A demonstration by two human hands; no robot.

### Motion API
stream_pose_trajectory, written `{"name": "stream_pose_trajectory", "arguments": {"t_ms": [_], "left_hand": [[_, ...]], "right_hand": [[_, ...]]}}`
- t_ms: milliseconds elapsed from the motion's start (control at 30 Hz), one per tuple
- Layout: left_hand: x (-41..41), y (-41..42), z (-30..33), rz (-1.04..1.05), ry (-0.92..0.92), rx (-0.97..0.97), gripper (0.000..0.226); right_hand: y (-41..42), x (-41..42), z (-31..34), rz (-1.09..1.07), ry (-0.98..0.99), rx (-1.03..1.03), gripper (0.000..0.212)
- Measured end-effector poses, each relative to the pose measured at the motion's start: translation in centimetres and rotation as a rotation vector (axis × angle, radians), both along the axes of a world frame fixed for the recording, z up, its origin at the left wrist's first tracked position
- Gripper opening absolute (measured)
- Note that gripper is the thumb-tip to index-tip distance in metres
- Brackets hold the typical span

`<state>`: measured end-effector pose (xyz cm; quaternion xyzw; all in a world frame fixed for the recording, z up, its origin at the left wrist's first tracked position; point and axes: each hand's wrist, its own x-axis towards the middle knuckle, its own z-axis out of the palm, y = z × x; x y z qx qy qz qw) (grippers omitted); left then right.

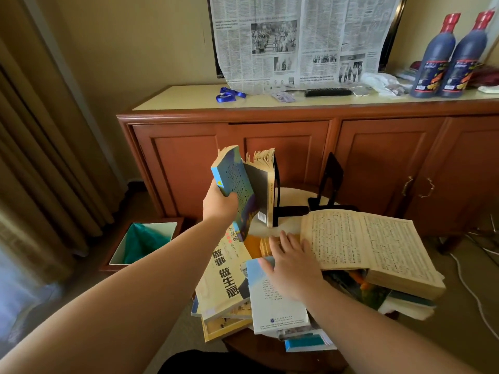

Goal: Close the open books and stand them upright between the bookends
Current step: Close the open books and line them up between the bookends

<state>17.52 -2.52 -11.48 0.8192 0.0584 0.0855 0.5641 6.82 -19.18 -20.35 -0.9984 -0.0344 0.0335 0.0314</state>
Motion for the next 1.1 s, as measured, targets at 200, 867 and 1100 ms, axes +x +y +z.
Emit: {"name": "stream_pose_trajectory", "arguments": {"t_ms": [200, 867, 1100], "left_hand": [[2.3, -2.7, -1.6, 0.023, 0.037, -0.004, 0.047], [4.4, -4.9, -5.7, -0.116, 0.197, 0.138, 0.053], [2.5, -3.5, -5.6, -0.093, 0.253, 0.195, 0.041]], "right_hand": [[-0.1, -0.1, -0.2, -0.005, -0.006, 0.006, 0.08], [-0.2, -0.2, 0.0, 0.001, -0.04, 0.074, 0.08], [-0.1, -0.4, 0.1, 0.002, -0.035, 0.088, 0.079]]}}
